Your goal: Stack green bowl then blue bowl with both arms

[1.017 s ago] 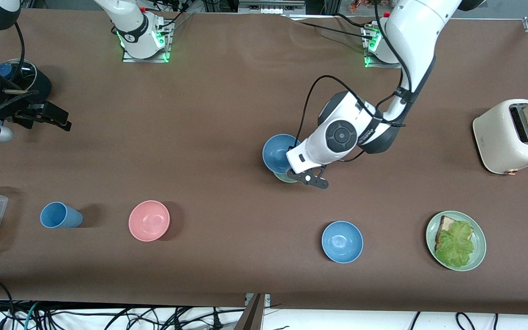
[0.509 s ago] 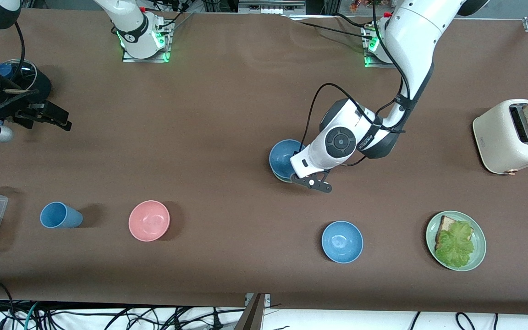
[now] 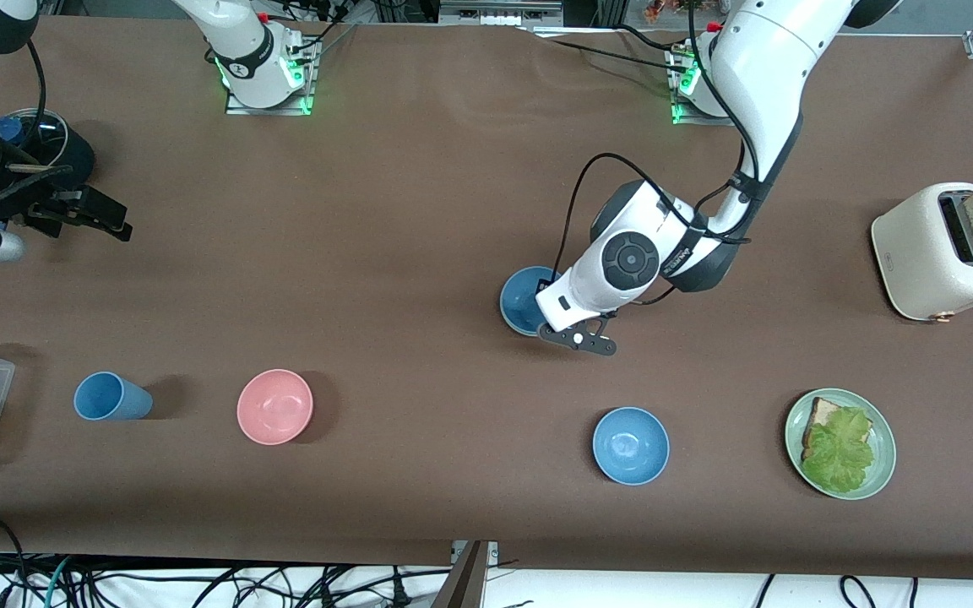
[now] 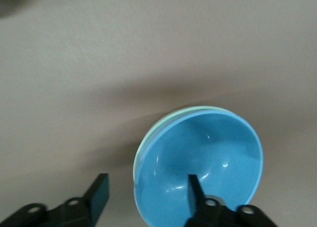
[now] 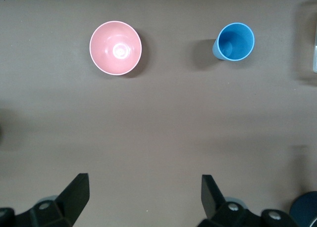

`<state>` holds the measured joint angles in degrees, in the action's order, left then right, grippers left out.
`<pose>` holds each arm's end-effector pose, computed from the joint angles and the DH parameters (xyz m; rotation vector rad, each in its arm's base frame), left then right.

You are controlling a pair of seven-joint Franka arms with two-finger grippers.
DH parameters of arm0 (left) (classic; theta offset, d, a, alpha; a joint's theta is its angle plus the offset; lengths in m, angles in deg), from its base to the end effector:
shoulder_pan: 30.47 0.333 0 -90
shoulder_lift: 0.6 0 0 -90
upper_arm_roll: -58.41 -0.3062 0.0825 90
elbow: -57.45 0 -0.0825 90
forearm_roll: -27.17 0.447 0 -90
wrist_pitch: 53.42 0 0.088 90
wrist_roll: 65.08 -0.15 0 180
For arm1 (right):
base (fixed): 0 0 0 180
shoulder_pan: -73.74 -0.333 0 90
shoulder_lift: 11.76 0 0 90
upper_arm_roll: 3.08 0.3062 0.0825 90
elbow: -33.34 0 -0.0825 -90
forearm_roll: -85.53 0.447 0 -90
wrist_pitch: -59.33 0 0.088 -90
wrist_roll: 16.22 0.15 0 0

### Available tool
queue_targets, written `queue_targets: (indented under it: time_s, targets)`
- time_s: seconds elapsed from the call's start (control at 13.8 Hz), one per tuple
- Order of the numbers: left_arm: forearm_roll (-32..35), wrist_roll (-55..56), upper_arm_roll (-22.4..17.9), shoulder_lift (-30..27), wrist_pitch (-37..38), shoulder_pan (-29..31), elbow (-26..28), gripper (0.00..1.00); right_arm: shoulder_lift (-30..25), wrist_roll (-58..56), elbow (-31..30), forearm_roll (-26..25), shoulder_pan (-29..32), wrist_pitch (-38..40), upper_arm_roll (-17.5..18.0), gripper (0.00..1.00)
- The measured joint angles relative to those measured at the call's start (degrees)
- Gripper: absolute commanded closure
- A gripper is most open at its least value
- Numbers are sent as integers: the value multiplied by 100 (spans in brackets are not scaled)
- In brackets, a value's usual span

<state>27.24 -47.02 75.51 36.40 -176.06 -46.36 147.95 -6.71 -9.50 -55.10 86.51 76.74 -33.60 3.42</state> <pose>0.6238 -0.3868 0.1825 2.9828 -0.3134 -0.1943 0.6455 0.0397 0.5354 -3.1141 0.0896 0.0180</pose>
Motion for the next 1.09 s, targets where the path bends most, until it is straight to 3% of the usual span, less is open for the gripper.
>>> queue_targets:
  time_s: [0.22,0.44,0.8,1.09]
  targets:
    - [46,1,-34,-416,584,250,-146,0,0,0,1,0,0,0,0,0]
    - [497,1,-59,-1044,1620,481,-329,0,-1,0,4,0,0,0,1,0]
    - [608,18,-77,-2096,3201,1068,-855,0,-2,0,9,0,-2,0,14,0]
    - [508,-344,-327,-2652,3741,1547,-1124,0,-4,0,10,0,-4,0,21,0]
